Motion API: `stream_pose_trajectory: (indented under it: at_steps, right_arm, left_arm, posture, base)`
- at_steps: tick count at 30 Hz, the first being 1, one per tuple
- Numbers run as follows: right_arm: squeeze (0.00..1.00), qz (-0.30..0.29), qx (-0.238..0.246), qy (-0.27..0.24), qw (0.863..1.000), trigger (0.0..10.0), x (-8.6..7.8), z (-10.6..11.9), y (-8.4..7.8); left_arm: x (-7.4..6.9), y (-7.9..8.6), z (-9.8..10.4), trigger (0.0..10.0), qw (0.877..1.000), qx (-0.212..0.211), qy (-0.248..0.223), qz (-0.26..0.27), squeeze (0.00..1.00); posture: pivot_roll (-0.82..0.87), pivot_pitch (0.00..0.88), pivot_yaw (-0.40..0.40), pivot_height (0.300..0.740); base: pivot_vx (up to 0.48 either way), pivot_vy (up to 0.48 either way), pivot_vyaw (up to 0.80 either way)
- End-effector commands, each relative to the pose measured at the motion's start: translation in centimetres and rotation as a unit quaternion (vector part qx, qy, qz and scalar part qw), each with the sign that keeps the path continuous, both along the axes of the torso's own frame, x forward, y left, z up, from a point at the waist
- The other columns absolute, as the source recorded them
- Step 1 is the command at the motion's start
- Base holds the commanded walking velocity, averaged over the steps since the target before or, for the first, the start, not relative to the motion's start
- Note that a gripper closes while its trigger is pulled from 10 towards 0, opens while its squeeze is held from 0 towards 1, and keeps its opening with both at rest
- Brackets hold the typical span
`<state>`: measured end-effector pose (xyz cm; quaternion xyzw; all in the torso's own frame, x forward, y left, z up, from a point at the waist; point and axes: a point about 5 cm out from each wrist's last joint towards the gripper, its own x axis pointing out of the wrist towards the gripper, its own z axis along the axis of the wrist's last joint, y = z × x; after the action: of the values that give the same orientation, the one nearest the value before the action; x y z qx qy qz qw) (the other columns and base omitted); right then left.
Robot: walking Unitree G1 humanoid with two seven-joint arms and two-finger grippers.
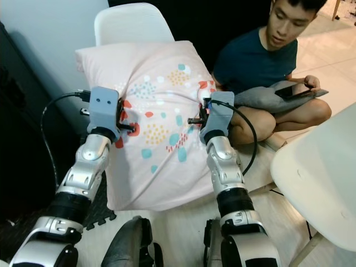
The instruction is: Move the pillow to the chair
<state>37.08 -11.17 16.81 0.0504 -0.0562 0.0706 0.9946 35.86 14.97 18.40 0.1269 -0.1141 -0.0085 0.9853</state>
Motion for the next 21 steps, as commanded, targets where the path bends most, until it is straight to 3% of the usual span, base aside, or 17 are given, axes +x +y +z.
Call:
stream_pose_trajectory:
  at_steps: [1, 5, 8, 11, 15, 17, 21]
  right_arm:
    - [0.00, 0.015, 0.005, -0.026, 1.000, 10.0, 0.4, 1.6, 0.8]
    - [0.00, 0.018, 0.012, -0.032, 0.999, 10.0, 0.7, 2.2, 1.0]
    - [0.00, 0.024, 0.015, -0.038, 0.999, 10.0, 1.5, 3.2, 1.7]
    - [0.00, 0.025, 0.015, -0.038, 0.999, 10.0, 1.7, 3.4, 1.8]
    - [0.00, 0.035, 0.020, -0.051, 0.998, 10.0, 2.4, 4.7, 2.8]
    - [0.00, 0.035, 0.020, -0.051, 0.998, 10.0, 2.4, 4.7, 2.8]
    - [0.00, 0.036, 0.019, -0.054, 0.998, 10.0, 2.9, 5.5, 3.8]
  left_arm:
    - [-0.2, 0.2, 1.2, 10.0, 0.999, 0.022, -0.030, -0.005, 0.00]
    - [-0.1, 0.6, 1.6, 10.0, 0.999, 0.033, -0.038, -0.001, 0.00]
    - [0.7, 1.4, 3.2, 10.0, 0.995, 0.074, -0.064, 0.010, 0.00]
    - [0.9, 1.6, 3.6, 10.0, 0.994, 0.082, -0.070, 0.014, 0.00]
    - [2.0, 2.8, 5.8, 10.0, 0.989, 0.110, -0.093, 0.025, 0.00]
    - [2.0, 2.8, 5.8, 10.0, 0.989, 0.110, -0.093, 0.025, 0.00]
    - [2.8, 3.0, 7.9, 10.0, 0.983, 0.146, -0.114, 0.013, 0.00]
  posture:
    - [0.03, 0.227, -0.018, 0.625]
    - [0.03, 0.229, -0.022, 0.625]
    - [0.04, 0.226, -0.026, 0.610]
    - [0.04, 0.226, -0.026, 0.605]
    - [0.04, 0.219, -0.028, 0.605]
    - [0.04, 0.219, -0.028, 0.605]
    - [0.05, 0.209, -0.024, 0.605]
  base:
    - [0.000, 0.000, 0.00]
    - [0.000, 0.000, 0.00]
    - [0.000, 0.000, 0.00]
    - [0.000, 0.000, 0.00]
    - [0.000, 0.000, 0.00]
    - [0.000, 0.000, 0.00]
    - [0.000, 0.000, 0.00]
